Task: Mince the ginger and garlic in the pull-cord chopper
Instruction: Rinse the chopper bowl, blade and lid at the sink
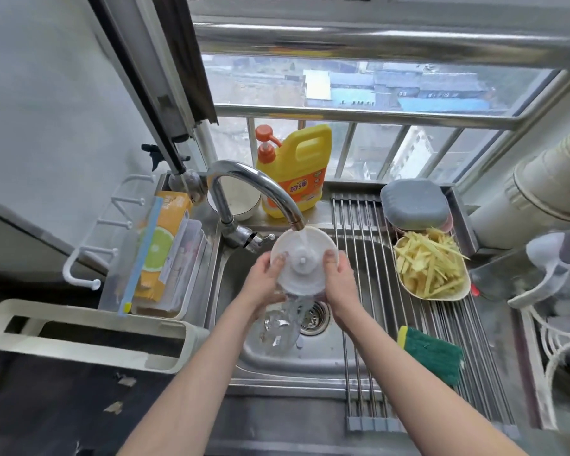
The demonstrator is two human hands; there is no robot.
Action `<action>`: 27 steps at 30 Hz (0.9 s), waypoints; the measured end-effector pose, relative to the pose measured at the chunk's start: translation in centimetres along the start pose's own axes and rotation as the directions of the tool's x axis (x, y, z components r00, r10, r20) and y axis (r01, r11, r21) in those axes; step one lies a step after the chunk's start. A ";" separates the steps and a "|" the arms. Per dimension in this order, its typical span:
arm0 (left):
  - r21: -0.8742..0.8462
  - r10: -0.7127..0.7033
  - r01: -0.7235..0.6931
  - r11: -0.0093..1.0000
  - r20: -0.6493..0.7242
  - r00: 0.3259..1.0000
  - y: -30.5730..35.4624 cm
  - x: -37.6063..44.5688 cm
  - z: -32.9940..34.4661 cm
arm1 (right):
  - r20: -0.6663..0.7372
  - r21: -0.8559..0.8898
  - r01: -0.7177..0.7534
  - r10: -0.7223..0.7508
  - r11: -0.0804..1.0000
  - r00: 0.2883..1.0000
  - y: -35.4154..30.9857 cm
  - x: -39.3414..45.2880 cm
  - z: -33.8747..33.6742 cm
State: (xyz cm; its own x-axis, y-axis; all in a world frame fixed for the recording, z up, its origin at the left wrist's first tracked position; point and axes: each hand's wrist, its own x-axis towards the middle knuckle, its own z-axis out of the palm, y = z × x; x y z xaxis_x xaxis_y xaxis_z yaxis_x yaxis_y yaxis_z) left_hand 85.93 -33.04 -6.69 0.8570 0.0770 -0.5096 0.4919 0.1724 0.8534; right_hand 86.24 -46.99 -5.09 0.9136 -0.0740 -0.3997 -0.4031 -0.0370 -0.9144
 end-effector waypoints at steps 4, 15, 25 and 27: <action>-0.413 -0.335 0.339 0.845 0.085 0.938 -1.2 -0.8 0.9 | 0.066 -0.266 0.129 -0.116 0.955 0.991 -0.1 -0.8 0.2; 0.362 0.110 -0.157 0.919 0.148 0.983 1.5 -0.7 -1.1 | 0.018 -0.397 0.002 0.006 0.918 1.000 -2.1 1.1 0.0; -0.471 -0.275 0.216 0.855 -0.059 0.960 0.9 -1.3 0.5 | -0.336 -0.176 -0.102 0.038 0.979 0.941 -2.7 0.0 4.9; -0.362 -0.165 0.097 0.927 -0.162 0.973 1.7 -0.7 -0.4 | -0.282 -0.127 -0.050 0.012 0.991 0.959 -2.1 -0.7 5.1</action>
State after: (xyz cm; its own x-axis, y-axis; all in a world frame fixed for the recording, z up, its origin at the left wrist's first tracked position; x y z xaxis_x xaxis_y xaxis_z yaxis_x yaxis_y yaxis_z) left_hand 86.11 -32.42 -4.91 0.7275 0.2060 -0.6545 0.4838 0.5224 0.7022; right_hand 86.75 -41.74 -3.20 0.8566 -0.3522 -0.3770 -0.4518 -0.1594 -0.8777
